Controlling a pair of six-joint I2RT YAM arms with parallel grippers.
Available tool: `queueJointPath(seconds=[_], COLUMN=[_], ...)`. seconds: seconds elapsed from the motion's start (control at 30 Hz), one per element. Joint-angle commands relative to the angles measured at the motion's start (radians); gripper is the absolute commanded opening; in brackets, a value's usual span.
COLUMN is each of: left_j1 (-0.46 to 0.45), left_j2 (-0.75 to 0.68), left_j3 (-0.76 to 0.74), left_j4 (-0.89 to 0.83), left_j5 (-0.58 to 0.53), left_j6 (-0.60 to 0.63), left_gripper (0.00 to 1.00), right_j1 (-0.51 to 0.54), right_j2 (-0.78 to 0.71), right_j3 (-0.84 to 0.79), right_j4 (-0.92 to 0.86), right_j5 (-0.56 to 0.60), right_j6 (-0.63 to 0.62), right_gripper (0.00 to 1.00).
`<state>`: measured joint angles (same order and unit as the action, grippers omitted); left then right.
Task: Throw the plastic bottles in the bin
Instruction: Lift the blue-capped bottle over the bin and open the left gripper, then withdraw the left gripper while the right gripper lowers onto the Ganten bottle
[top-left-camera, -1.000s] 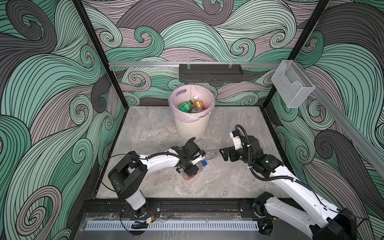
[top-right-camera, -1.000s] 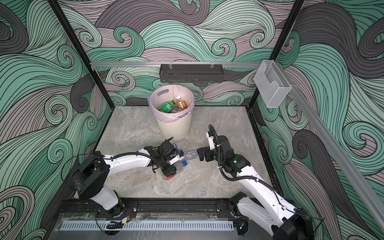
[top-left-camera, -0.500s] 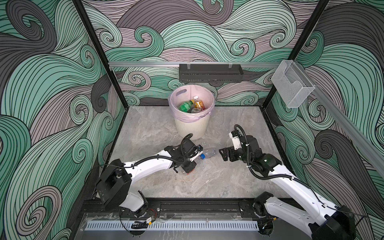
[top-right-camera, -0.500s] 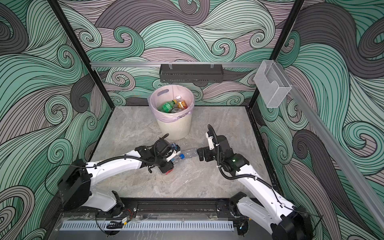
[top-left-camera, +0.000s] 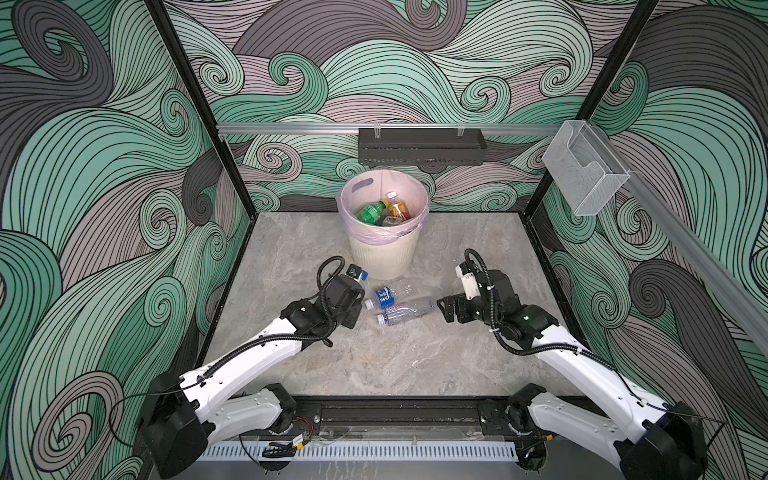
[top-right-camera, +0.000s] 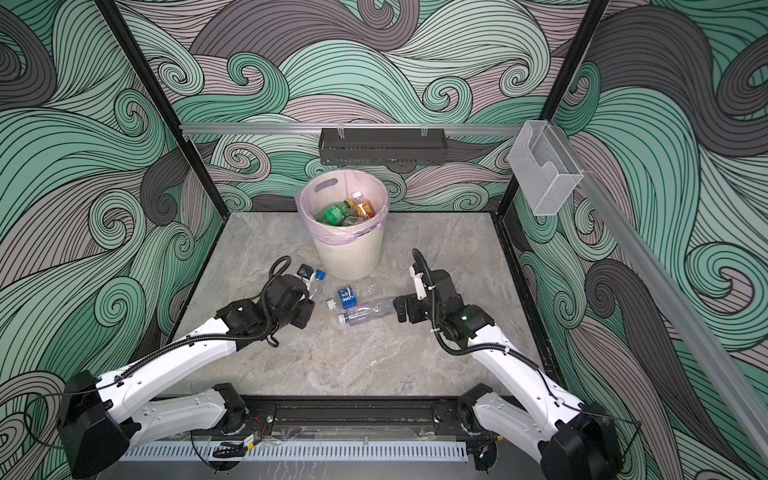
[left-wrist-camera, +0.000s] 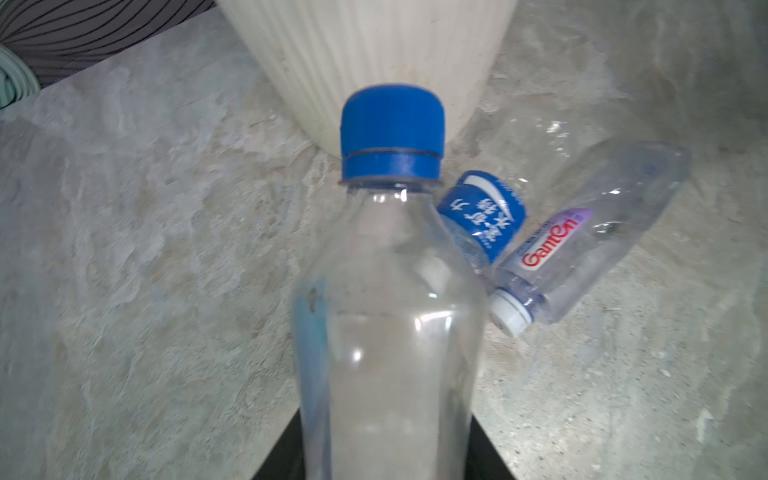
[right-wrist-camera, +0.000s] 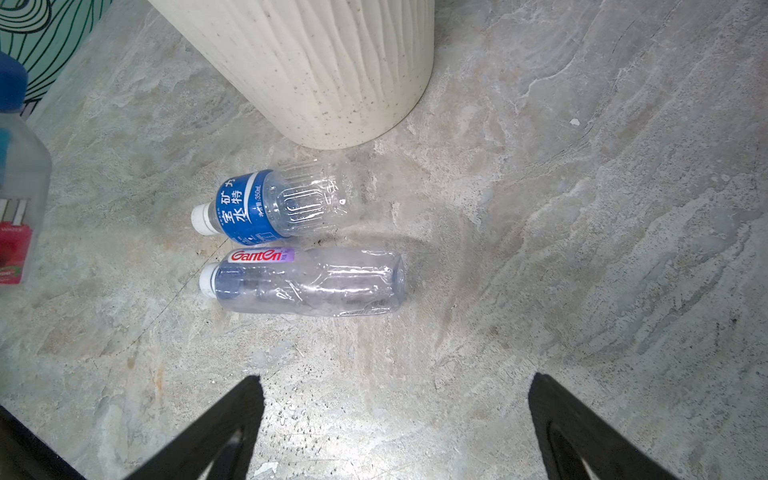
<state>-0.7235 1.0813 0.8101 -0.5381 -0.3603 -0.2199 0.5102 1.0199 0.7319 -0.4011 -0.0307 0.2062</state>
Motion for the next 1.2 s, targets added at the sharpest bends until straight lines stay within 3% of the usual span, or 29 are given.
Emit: queueJointPath(seconds=[0.0,0.17,0.33,0.43,0.57,0.63,0.73,0.8,0.9,1.07,1.17], left_j1=[0.016,0.026,0.027,0.044,0.125,0.164,0.179,0.179,0.179,0.179,0.18], left_j2=[-0.065,-0.14,-0.126,-0.058,0.175,0.317,0.544,0.639,0.621,0.376,0.227], left_j3=[-0.031,-0.028,0.157,0.35,0.73,0.944,1.26,1.401,1.348,0.954,0.786], left_j4=[0.022,0.03,-0.064,-0.064,-0.073,-0.103,-0.214,-0.299,-0.282,-0.073,-0.048], left_j5=[-0.064,-0.08,-0.108,-0.068,0.051,0.12,0.149,0.157,0.175,0.183,0.168], left_j6=[-0.068,-0.04,0.032,0.118,0.185,0.183,0.19,0.187,0.184,0.186,0.185], left_gripper=[0.42,0.41,0.4,0.41,0.43,0.52,0.86,0.93,0.94,0.98,0.99], right_j1=[-0.004,-0.004,-0.005,-0.003,-0.004,-0.003,0.0,0.004,0.005,0.011,0.039], right_j2=[0.014,0.034,0.053,0.061,0.062,0.063,0.06,0.052,0.04,0.077,0.137], right_j3=[0.035,0.044,0.053,0.059,0.066,0.067,0.067,0.063,0.057,0.076,0.119], right_j4=[0.003,0.013,0.012,0.014,0.036,0.036,0.036,0.036,0.035,0.036,0.005], right_j5=[-0.006,-0.018,-0.028,-0.03,-0.035,-0.042,-0.056,-0.067,-0.104,-0.204,-0.246], right_j6=[-0.02,-0.024,-0.028,-0.03,-0.016,-0.007,-0.002,-0.014,-0.049,-0.12,-0.202], right_gripper=[1.0,1.0,1.0,1.0,1.0,1.0,0.99,0.99,1.0,0.99,0.95])
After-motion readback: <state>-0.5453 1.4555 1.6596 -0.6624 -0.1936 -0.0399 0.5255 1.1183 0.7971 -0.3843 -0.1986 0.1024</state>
